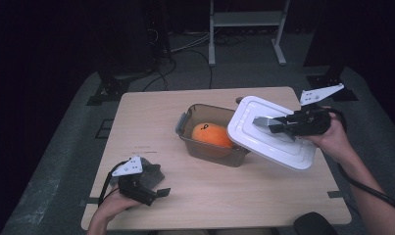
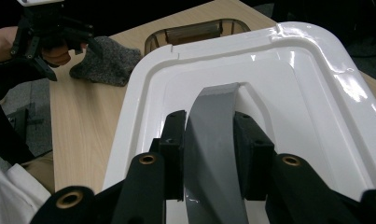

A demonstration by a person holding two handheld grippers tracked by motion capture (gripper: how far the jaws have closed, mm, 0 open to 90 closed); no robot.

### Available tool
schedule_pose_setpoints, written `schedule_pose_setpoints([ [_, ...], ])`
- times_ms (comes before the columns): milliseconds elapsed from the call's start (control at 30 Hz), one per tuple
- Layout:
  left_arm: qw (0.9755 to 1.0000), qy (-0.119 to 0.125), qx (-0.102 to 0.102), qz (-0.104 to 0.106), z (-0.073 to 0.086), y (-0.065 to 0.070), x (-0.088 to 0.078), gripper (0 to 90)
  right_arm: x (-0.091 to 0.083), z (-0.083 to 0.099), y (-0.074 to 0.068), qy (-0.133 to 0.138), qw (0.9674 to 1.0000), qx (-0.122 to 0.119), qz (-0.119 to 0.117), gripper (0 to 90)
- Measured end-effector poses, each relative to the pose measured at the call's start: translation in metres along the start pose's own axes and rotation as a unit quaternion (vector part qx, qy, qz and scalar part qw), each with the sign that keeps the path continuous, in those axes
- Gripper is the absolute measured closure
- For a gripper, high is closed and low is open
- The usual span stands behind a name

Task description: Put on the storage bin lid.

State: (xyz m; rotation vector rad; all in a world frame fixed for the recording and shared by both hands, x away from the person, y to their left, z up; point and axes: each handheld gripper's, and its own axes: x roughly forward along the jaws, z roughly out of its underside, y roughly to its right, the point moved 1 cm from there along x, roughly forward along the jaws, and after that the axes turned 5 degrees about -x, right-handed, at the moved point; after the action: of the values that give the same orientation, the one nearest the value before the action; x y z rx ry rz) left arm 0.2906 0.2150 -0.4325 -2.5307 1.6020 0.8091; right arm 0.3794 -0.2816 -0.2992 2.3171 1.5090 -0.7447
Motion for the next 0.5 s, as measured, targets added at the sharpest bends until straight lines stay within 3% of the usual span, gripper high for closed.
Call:
schedule_pose_setpoints([
  [500, 1.0, -0.004, 0.003, 0.0, 0.0, 0.0, 0.001, 2.7, 0.024, -0.027, 0.002, -0.007, 0.9997, -0.018, -0.016, 66.8],
])
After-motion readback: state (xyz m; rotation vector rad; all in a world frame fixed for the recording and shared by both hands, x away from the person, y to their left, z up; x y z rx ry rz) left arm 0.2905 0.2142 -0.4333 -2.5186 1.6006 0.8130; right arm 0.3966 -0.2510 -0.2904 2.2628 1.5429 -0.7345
